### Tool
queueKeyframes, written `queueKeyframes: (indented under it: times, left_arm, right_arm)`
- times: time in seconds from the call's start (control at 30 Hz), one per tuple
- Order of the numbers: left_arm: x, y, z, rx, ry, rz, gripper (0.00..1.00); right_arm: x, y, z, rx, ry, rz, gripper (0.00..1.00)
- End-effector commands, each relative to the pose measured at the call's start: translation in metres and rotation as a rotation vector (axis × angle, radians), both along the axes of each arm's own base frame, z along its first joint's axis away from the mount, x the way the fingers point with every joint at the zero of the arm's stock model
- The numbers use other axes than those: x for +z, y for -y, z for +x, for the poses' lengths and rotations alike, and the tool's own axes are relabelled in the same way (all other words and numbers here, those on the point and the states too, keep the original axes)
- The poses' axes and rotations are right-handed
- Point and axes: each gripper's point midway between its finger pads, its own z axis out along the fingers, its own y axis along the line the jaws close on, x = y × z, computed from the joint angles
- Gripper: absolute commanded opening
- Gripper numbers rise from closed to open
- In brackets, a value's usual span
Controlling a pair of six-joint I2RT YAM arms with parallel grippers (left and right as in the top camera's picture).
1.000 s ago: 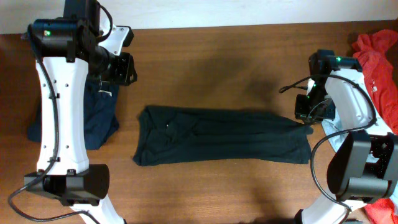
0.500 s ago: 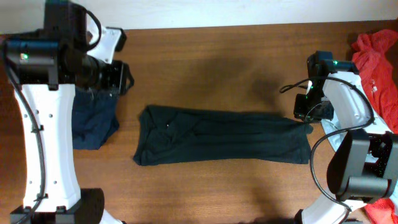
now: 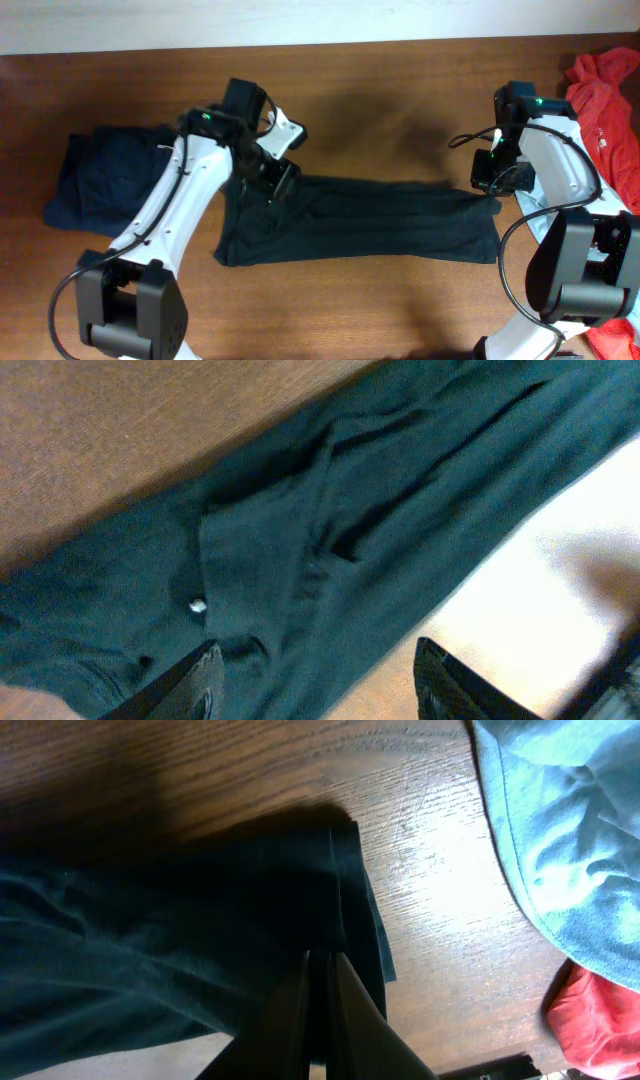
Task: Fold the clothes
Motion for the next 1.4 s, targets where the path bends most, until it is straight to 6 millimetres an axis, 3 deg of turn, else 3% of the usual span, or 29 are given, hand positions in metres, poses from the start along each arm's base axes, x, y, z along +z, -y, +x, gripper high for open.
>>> queueKeyframes:
  times: [0.0,0.27,0.5,0.63,0.87,1.13,1.2,1.3,1.37]
  left_arm:
    - [-0.022,-0.013,0.005,-0.019,0.052,0.072,0.62]
    - [-0.071,-0.001,0.042,-0.039,0.13,0.055,0.62]
    - [-0.099,0.0,0.043,-0.043,0.085,0.064,0.58]
    - [-0.101,0.0,0.042,-0.044,0.078,0.063,0.49]
    - [-0.097,0.012,0.037,-0.062,0.055,-0.012,0.26]
    - [-0.098,0.011,0.034,-0.062,0.042,-0.007,0.18]
    - [-0.098,0.011,0.034,-0.062,0.043,-0.007,0.18]
    - [-0.1,0.005,0.038,-0.052,0.057,0.034,0.46]
    - [-0.102,0.001,0.04,-0.047,0.064,0.055,0.52]
  right_arm:
    - [0.004,-0.003,0.0,-0.005,0.017,0.0,0.05]
    - [0.004,-0.003,0.001,-0.005,0.021,-0.001,0.05]
    - [0.004,-0.003,0.002,-0.005,0.021,-0.001,0.05]
    - [0.004,-0.003,0.002,-0.005,0.021,-0.001,0.05]
    - [0.004,-0.003,0.002,-0.005,0.022,-0.001,0.05]
    - [0.004,-0.002,0.002,-0.006,0.022,-0.001,0.05]
    - [0.004,-0.002,0.002,-0.006,0.022,-0.001,0.05]
    - [0.004,-0.002,0.002,-0.006,0.022,-0.001,0.05]
    - [0.004,-0.002,0.002,-0.006,0.022,-0.002,0.05]
